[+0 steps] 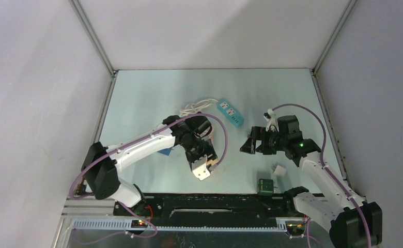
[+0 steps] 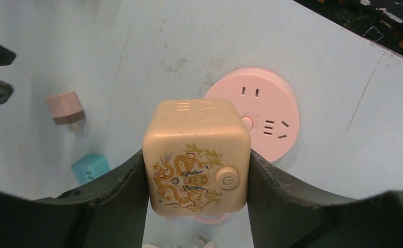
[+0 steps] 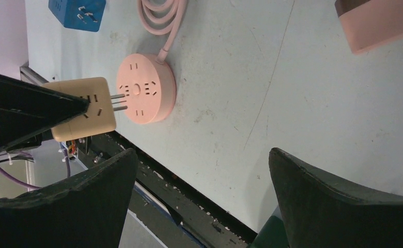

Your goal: Insert the plug

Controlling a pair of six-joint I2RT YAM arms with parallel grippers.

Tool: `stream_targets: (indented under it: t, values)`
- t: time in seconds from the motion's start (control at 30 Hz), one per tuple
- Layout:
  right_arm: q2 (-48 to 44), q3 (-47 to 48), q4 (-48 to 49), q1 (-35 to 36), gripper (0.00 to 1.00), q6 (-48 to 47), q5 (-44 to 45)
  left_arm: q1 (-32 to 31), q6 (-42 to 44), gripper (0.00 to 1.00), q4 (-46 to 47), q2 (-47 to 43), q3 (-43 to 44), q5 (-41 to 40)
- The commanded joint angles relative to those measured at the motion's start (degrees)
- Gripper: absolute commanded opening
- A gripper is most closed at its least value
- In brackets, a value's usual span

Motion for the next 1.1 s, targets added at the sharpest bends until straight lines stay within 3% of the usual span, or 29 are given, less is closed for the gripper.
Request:
stream_targets:
  t: [0.0,0.57,1.07]
  values:
    - [-0.45,0.05,1.35,-0.39,0.99,-1.07,-2.01,-0.28,2.84,0.0,-2.82,2.23,2.66,1.96]
    - [-1.04,-0.39,1.55,-0.5,0.98,-0.98,-2.13,-0.37,2.96,0.0,-1.83,8.5,2.71,-4.79]
    - [-1.41,-0.47,1.42,-0.62,0.98,-0.9,-2.07,-0.53,4.51,0.0,-2.92,10.64,4.17,-5.28]
